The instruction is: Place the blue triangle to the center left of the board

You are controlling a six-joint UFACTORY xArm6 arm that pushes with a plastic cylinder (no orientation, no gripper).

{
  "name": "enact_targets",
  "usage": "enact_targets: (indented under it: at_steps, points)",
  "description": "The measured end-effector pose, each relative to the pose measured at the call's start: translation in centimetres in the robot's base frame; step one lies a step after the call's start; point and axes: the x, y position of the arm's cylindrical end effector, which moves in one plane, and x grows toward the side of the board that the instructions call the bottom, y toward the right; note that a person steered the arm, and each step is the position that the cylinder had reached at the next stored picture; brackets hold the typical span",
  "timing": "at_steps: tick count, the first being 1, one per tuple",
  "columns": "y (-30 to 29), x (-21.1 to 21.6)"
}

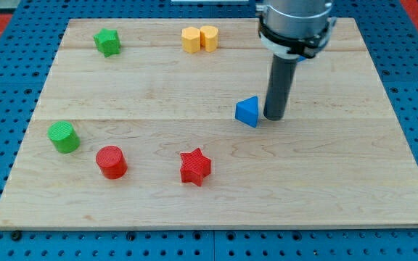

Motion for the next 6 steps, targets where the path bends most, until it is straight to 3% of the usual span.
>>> enact_targets:
  at_steps: [1, 3, 5, 6]
  points:
    - [0.5, 4.7]
    - [-2.8, -1.6]
    - [-26.1, -3.8]
    - [-31.5, -5.3]
